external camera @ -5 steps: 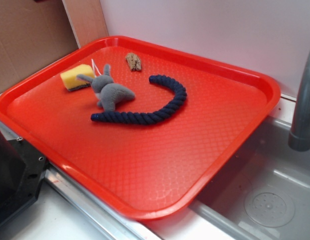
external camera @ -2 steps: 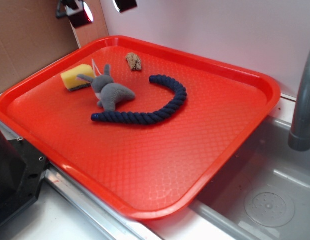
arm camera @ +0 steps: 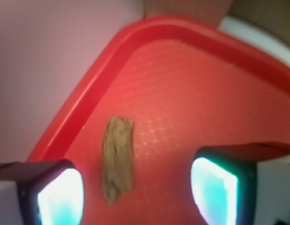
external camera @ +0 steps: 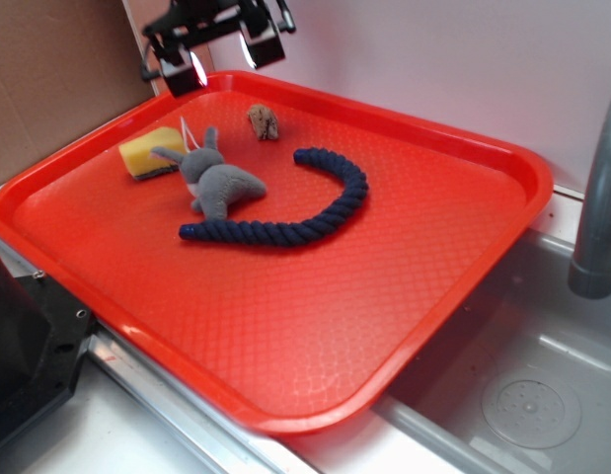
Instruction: Grab the wood chip.
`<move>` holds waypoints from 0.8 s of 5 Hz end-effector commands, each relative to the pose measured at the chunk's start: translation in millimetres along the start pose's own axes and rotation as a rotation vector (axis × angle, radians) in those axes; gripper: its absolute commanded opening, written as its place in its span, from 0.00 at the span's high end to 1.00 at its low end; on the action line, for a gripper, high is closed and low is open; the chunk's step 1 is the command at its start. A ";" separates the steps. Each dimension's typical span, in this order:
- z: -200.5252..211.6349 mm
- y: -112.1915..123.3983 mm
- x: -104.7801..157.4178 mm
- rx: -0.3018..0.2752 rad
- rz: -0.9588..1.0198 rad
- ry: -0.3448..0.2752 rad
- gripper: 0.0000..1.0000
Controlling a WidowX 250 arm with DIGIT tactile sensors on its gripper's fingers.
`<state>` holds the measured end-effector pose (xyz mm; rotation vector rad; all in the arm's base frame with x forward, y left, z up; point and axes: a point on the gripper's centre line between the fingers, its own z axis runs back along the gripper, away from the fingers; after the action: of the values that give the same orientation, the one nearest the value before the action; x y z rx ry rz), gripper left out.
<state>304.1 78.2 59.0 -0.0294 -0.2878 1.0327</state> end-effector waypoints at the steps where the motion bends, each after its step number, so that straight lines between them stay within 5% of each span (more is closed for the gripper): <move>1: -21.5 -8.0 17.0 -0.036 -0.029 -0.030 0.00; 3: -44.3 -15.5 13.4 0.013 -0.064 -0.024 0.00; 4: -47.3 -18.4 11.5 0.015 -0.063 -0.019 0.27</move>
<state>331.7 82.5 13.0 0.0199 -0.2701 0.9553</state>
